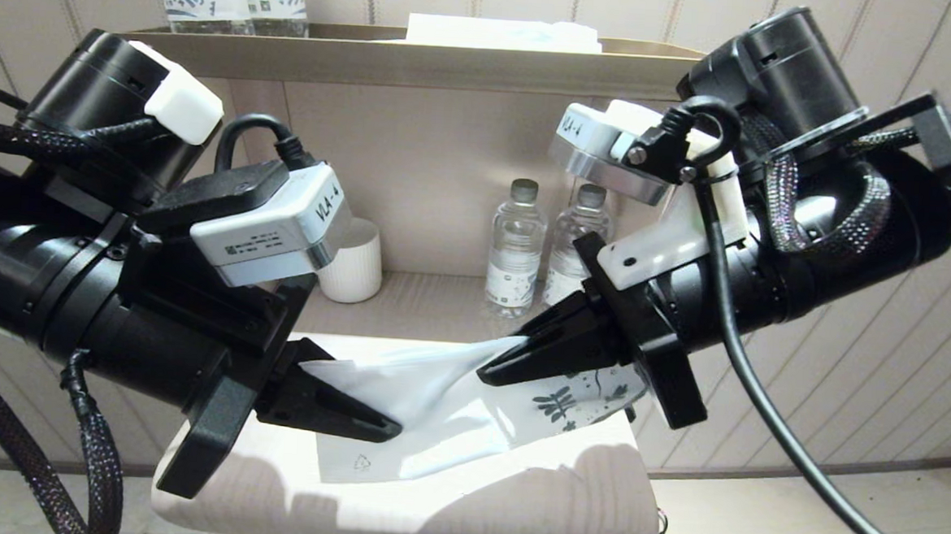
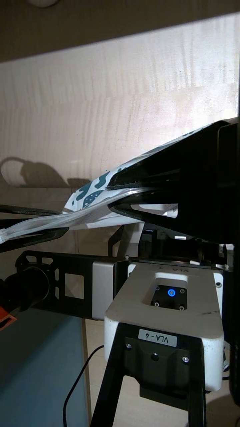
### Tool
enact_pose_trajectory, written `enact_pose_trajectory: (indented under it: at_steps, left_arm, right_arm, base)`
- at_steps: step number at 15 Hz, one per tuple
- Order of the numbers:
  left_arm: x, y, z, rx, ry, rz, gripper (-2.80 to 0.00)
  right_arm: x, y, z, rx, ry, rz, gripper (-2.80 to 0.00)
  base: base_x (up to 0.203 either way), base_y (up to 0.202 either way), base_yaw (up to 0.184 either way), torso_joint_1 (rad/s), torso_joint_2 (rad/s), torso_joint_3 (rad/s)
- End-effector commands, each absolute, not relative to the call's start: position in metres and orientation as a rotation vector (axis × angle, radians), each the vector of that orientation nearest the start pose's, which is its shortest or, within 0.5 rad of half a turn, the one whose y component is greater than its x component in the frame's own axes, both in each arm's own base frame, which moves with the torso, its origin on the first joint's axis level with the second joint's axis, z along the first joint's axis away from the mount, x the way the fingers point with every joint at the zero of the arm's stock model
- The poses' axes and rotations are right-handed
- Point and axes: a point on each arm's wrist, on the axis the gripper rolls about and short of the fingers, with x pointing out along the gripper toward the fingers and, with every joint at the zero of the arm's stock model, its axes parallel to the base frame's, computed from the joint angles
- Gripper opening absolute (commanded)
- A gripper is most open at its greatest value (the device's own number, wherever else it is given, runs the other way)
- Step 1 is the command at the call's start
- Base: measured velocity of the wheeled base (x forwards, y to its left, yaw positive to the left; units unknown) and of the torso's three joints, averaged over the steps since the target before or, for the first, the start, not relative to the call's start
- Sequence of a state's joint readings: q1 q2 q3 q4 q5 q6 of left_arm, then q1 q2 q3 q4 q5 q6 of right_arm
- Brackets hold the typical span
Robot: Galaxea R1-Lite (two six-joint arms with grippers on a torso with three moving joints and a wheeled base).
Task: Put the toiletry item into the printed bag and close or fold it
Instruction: Hand it to the other hand
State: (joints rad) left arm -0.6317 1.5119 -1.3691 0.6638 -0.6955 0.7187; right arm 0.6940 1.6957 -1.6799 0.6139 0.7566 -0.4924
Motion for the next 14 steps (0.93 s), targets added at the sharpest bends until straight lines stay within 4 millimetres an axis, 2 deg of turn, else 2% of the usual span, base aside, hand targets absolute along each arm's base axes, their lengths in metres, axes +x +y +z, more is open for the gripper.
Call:
enact_pose_trajectory:
  at_steps: [1, 2, 10, 14]
  left_arm:
    - [0.179, -0.149, 0.279, 0.545, 0.376, -1.504, -2.8]
    - [0.18, -0.149, 0.279, 0.545, 0.378, -1.504, -2.8]
    - [0.178, -0.15, 0.277, 0.53, 0.408, -1.508, -2.8]
    - [0.175, -0.149, 0.276, 0.499, 0.411, -1.529, -2.8]
  right_arm:
    - [0.213, 0.199, 0.312, -0.368, 0.338, 1.536, -2.8]
    - [0.213, 0.201, 0.31, -0.385, 0.345, 1.512, 0.0]
    - [0.2, 0.218, 0.322, -0.412, 0.262, 1.551, 0.0]
    - [0.199, 0.225, 0.321, -0.415, 0.207, 1.569, 0.0]
  base:
    - [0.0, 0.0, 0.0, 0.0, 0.0, 0.0]
    - [0.0, 0.0, 0.0, 0.0, 0.0, 0.0]
    - [0.0, 0.0, 0.0, 0.0, 0.0, 0.0]
    - [0.0, 0.0, 0.0, 0.0, 0.0, 0.0]
